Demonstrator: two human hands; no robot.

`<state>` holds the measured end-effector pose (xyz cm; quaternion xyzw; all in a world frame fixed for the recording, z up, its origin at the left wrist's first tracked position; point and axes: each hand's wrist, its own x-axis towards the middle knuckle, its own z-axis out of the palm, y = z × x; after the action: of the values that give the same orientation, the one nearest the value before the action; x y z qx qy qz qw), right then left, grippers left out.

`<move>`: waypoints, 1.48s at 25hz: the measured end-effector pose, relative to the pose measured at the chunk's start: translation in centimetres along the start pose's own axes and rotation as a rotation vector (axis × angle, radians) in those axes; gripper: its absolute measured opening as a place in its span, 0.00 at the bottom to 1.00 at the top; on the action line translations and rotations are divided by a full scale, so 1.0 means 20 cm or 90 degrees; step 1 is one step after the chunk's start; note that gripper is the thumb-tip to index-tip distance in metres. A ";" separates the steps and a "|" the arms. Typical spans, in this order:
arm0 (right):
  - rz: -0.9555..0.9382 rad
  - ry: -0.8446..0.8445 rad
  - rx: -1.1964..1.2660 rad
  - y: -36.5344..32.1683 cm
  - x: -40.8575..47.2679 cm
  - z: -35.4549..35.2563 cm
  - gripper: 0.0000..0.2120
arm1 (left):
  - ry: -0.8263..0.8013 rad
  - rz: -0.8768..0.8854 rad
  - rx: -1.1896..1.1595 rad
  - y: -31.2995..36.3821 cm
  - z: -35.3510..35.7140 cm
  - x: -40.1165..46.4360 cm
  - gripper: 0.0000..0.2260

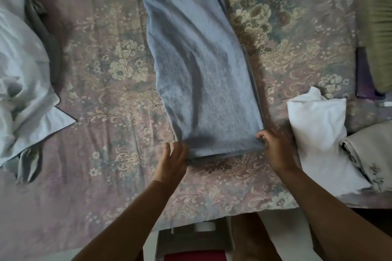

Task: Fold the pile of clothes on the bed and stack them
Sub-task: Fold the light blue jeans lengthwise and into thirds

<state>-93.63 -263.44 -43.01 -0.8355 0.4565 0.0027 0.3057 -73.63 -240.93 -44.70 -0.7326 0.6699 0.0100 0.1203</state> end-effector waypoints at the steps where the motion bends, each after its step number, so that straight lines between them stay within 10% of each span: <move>1: 0.052 -0.020 -0.007 0.00 0.01 0.00 0.11 | -0.010 -0.043 -0.005 0.01 -0.01 0.00 0.18; 6: -0.224 0.091 -0.304 -0.22 -0.02 0.12 0.12 | -0.010 -0.180 -0.150 0.02 -0.04 -0.03 0.12; 11: -0.530 -0.130 -0.253 -0.53 -0.03 0.28 0.35 | 0.126 -0.158 -0.261 -0.03 -0.08 -0.01 0.09; 18: 0.158 -0.044 0.287 -0.66 0.30 -0.01 0.14 | 0.102 -0.173 -0.363 -0.13 -0.10 0.07 0.15; 24: 0.395 -0.018 0.704 -0.56 0.53 -0.20 0.13 | -0.089 -0.728 -0.710 -0.20 -0.19 0.38 0.23; 32: 0.418 -0.037 0.839 -0.50 0.49 -0.23 0.14 | 0.002 -0.477 -0.306 -0.41 -0.04 0.60 0.31; 34: 0.413 -0.037 0.845 -0.51 0.46 -0.24 0.16 | -0.062 -0.304 -0.111 -0.48 0.03 0.55 0.29; 37: 0.401 -0.031 0.847 -0.52 0.40 -0.20 0.18 | -0.238 -0.272 -0.214 -0.56 0.03 0.54 0.28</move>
<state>-82.00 -267.52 -36.68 -0.3023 0.5733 -0.1686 0.7427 -61.37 -250.64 -45.44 -0.8514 0.4566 0.2295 0.1181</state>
